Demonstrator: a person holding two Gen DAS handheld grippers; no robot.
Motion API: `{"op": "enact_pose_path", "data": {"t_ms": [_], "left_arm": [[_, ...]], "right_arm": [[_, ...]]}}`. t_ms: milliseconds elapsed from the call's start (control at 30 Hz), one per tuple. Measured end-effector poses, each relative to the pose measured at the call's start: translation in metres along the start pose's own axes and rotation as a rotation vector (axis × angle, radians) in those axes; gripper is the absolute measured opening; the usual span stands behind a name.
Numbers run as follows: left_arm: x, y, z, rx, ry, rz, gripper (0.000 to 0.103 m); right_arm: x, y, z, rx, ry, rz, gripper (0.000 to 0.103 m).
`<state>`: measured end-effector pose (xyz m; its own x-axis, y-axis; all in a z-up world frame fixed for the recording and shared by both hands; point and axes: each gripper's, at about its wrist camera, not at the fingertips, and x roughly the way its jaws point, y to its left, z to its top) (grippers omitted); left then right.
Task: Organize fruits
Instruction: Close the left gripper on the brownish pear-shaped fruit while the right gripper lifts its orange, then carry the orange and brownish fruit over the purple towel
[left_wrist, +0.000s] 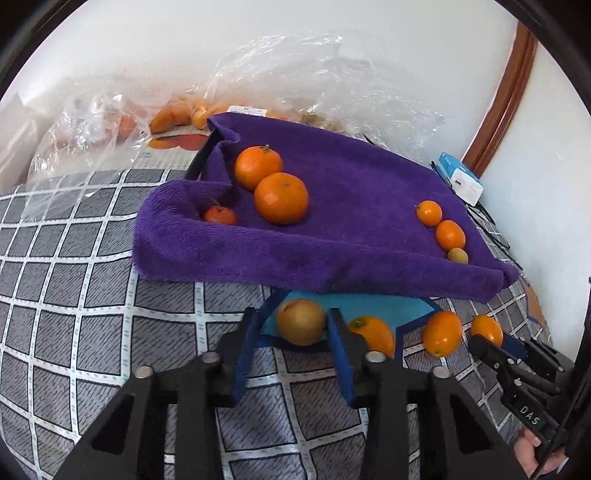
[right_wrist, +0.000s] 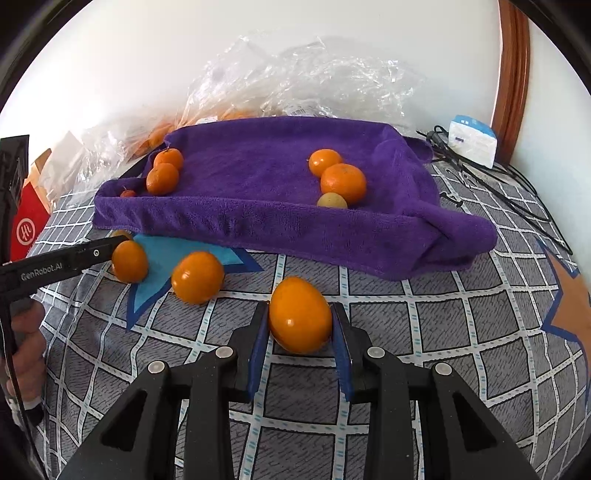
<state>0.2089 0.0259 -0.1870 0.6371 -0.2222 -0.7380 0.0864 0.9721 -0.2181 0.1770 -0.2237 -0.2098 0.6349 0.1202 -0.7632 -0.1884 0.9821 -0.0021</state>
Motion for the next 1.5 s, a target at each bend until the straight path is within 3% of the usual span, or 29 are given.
{"op": "enact_pose_path", "data": {"t_ms": [100,333,700,933,1300,1500], "left_arm": [[0.000,-0.005,-0.002,0.025,-0.008,0.019,0.027],[-0.007,0.013,-0.006,-0.052,-0.029,-0.007,0.027],[-0.006,0.004,-0.005,-0.018,-0.022,0.026,0.027],[-0.021,0.004,-0.007,-0.028,-0.115,-0.023,0.027],[-0.038,0.006,-0.005,-0.054,-0.225,0.017,0.027],[-0.040,0.007,-0.004,-0.057,-0.239,0.033,0.027]], "right_arm": [[0.002,0.000,0.000,0.000,0.013,-0.008,0.033],[0.004,0.008,0.000,-0.035,0.024,-0.050,0.033],[0.003,0.007,0.000,-0.038,0.013,-0.051,0.032],[-0.006,0.001,-0.001,-0.004,-0.029,0.000,0.032],[-0.010,0.002,0.000,0.002,-0.050,0.015,0.032],[-0.010,-0.002,-0.001,0.021,-0.051,0.013,0.032]]}}
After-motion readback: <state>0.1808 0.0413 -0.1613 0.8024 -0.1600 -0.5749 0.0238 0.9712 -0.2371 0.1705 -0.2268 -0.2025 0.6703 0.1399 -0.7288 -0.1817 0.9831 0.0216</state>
